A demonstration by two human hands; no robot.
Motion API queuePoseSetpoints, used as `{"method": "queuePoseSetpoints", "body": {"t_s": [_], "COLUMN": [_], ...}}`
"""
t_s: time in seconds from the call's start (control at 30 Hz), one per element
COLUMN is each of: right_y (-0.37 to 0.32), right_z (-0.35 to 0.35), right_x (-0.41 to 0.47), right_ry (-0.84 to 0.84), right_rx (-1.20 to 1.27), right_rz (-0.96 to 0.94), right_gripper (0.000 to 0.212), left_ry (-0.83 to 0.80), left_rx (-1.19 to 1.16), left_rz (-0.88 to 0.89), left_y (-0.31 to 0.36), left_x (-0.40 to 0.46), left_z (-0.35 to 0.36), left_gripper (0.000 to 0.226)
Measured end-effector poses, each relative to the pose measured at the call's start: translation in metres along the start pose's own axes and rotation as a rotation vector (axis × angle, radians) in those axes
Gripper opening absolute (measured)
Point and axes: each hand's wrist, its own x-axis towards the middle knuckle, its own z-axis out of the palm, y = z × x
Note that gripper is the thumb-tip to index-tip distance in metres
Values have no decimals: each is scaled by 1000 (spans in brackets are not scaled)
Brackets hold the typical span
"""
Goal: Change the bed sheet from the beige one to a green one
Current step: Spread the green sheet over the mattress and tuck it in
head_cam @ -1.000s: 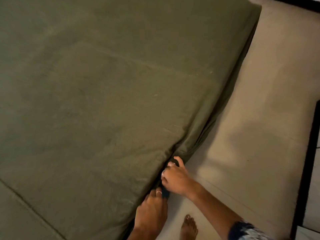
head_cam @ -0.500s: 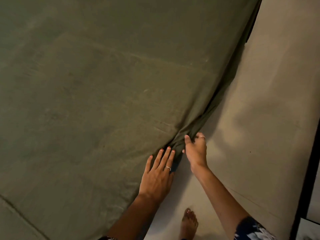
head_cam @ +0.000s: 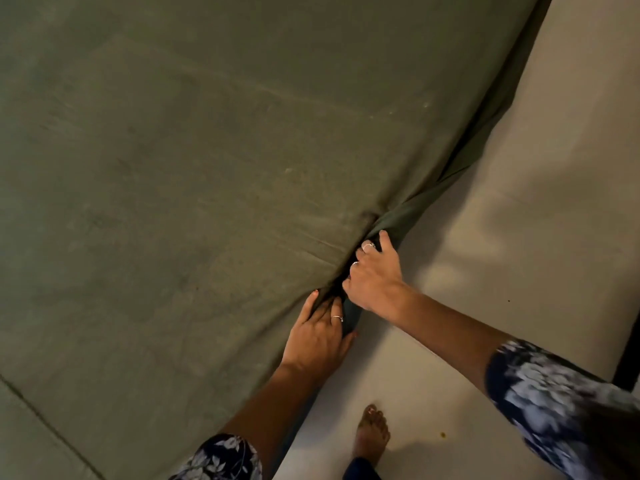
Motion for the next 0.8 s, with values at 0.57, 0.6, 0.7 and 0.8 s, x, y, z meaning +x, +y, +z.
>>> {"method": "queuePoseSetpoints", "body": {"t_s": [0.57, 0.6, 0.7, 0.8], "right_y": [-63, -85, -156, -215], "right_z": [18, 23, 33, 35], "right_x": [-73, -86, -116, -137], "right_ry": [534, 519, 508, 371], "right_rx": [109, 123, 110, 109], "right_rz": [-483, -545, -682, -723], "right_gripper": [29, 32, 42, 50], "left_ry": [86, 44, -56, -300], "left_rx": [-38, -15, 43, 27], "left_rz": [-252, -262, -338, -402], "left_y": [-52, -54, -59, -66], "left_x": [-195, -213, -268, -312], "left_z": [9, 11, 18, 25], "left_gripper": [59, 68, 72, 46]}}
